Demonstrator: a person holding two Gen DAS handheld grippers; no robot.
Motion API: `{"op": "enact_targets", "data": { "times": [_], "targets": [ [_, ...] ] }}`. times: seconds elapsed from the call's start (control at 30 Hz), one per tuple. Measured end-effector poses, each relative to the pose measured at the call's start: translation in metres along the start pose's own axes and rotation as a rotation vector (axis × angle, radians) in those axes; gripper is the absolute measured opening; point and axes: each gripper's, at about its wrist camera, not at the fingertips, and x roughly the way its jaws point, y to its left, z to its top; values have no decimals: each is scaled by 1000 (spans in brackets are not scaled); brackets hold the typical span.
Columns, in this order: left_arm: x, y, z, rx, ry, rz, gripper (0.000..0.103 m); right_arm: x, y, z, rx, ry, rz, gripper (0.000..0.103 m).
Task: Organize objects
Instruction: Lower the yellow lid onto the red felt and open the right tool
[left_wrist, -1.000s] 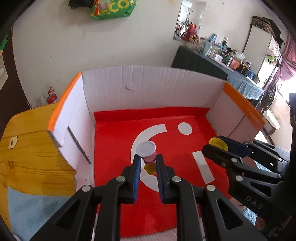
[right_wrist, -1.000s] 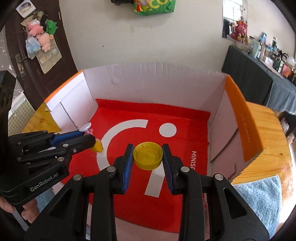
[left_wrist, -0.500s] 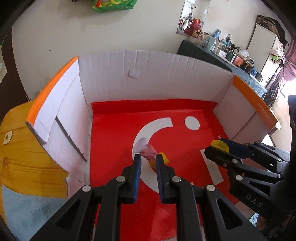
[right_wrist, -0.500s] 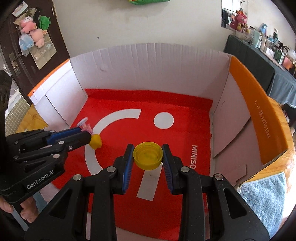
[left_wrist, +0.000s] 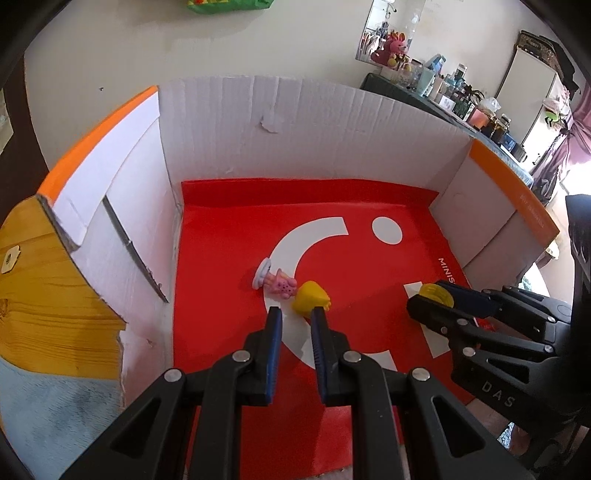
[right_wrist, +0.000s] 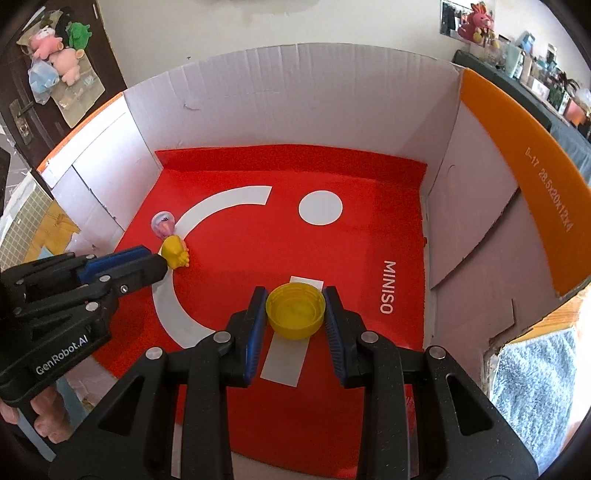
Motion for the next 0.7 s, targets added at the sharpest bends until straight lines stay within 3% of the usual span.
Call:
{"op": "enact_targets", "data": {
  "times": [0.23,0.3,0.33,0.37,0.57,0.7],
  "targets": [
    [-1,1,0,-3,-4,9,17,-2,0,0,-2,-2,2,30],
    [-2,1,0,-3,-4,11,17,-2,0,0,-8,-2,0,38],
    [-2,1,0,-3,-4,10,17,-3,-1,-1,-9,-5,-1,49],
    [-2,1,0,-2,-4,11,17,-5,1,-1,-12,-11,-3,51],
    [-6,-1,-2,2,-7,12,17,-6,6,-3,-18,-9,2,51],
    [-11,-3,-4,9,-17,16,24,-12,6,-6,-21,-18,5,51]
  ]
}}
